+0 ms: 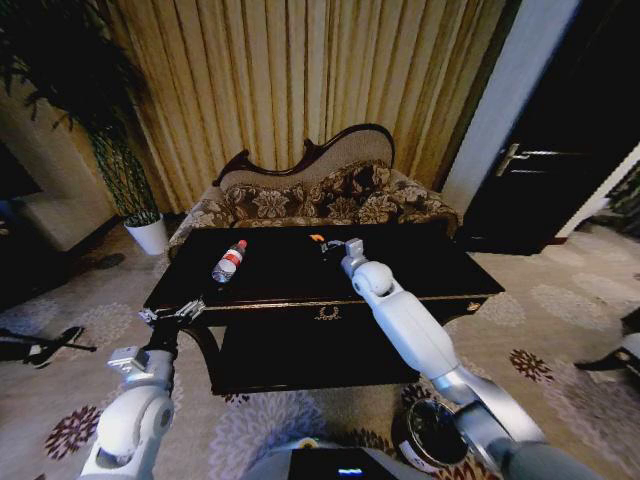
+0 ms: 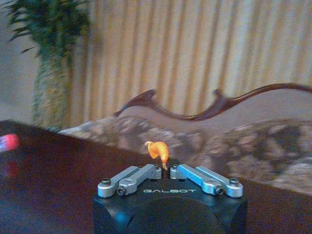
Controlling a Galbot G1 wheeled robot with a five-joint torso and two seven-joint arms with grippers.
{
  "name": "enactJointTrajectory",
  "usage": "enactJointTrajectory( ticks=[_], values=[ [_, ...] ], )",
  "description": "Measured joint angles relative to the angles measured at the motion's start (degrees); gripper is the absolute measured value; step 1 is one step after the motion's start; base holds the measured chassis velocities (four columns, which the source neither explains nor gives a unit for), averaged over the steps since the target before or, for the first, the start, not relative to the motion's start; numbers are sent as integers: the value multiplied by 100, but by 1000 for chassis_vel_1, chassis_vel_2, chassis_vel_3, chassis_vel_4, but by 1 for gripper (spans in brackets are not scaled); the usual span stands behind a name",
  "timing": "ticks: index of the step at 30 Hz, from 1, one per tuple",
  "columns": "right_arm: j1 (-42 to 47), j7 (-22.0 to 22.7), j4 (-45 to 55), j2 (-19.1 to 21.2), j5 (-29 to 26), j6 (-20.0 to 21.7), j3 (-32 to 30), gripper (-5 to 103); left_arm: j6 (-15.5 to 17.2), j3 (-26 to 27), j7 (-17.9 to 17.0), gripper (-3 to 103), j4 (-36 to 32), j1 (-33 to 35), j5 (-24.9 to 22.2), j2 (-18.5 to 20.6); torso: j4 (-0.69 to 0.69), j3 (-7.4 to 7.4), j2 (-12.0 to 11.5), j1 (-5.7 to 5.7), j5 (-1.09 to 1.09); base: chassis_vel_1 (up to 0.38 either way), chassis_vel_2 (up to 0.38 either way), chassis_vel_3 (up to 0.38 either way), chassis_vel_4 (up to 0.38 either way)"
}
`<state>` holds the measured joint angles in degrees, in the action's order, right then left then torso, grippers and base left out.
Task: Move to the front of the table and place the trash on the table into the trash bin.
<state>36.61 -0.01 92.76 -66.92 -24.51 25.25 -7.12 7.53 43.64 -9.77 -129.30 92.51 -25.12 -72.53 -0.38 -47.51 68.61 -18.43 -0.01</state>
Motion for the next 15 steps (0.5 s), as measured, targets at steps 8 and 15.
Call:
enactJointTrajectory(
  ticks=[8, 15],
  values=[
    [883, 1, 752, 520, -56, -49, -926, 3, -32, -95, -5, 100, 68, -88, 3, -4, -2, 0, 1, 1, 3, 0, 0, 0, 0],
    [1571, 1, 966, 650, 111, -242, -1600, 3, -3, -178, -8, 100, 71, -150, 50, -23, 0, 0, 1, 1, 1, 0, 0, 0, 0]
  ],
)
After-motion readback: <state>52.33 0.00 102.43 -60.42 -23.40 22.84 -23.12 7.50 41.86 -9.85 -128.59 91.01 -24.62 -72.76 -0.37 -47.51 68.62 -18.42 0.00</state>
